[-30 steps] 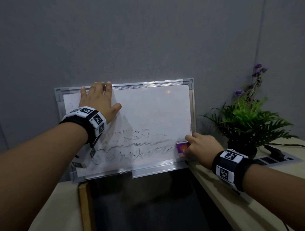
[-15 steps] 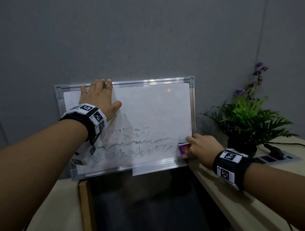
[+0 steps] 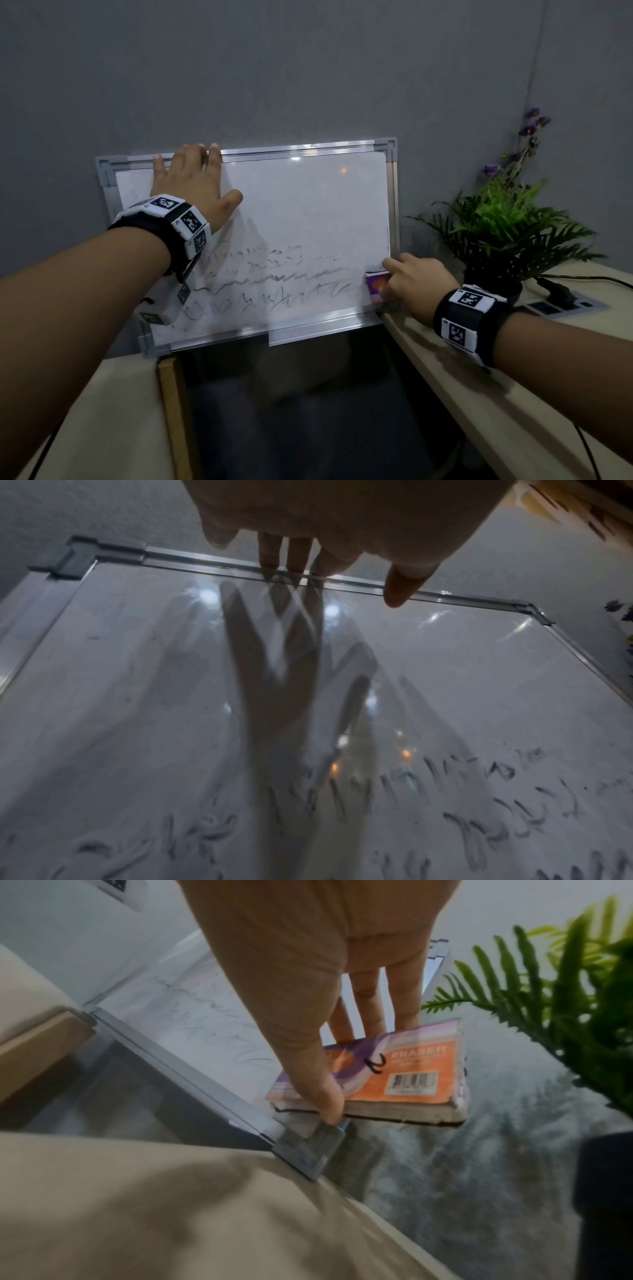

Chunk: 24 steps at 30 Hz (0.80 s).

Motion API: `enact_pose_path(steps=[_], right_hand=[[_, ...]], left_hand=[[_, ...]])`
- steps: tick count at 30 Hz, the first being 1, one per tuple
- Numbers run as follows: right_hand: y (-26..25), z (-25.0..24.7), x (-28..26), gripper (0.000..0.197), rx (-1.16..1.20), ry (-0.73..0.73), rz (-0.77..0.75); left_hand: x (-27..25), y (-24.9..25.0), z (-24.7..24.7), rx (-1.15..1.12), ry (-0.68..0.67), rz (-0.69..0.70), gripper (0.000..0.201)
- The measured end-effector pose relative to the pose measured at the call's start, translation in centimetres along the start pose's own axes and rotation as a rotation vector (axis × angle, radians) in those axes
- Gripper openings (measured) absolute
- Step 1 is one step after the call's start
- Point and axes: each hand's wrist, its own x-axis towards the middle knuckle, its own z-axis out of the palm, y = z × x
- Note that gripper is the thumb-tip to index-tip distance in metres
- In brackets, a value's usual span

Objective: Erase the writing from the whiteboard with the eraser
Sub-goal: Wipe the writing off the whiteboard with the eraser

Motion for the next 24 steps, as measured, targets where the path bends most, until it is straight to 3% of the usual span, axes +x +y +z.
enact_pose_path(steps=[6,12,19,24], right_hand=[[1.3,-0.5,0.4,0.022,0.048,0.072,0.139],[0.0,0.3,0.8,0.022,0.037,0.04,0.046],[1.7,-0.2,0.1,0.02,0.066,0.06,0.214],[1.0,0.2,0.3,0.019,0.065,0.05,0.1]], left_hand=[[0.1,0.0,0.0,0.003,-0.008,-0.002,0.075],[0.1,0.0,-0.1,0.005,-0.008,-0.004,0.075],[-0.1,0.0,-0.2,-0.007,-0.009,-0.008,0.076],[-0.1,0.2,-0.3,-0.004,-0.017,-0.008,0.078]])
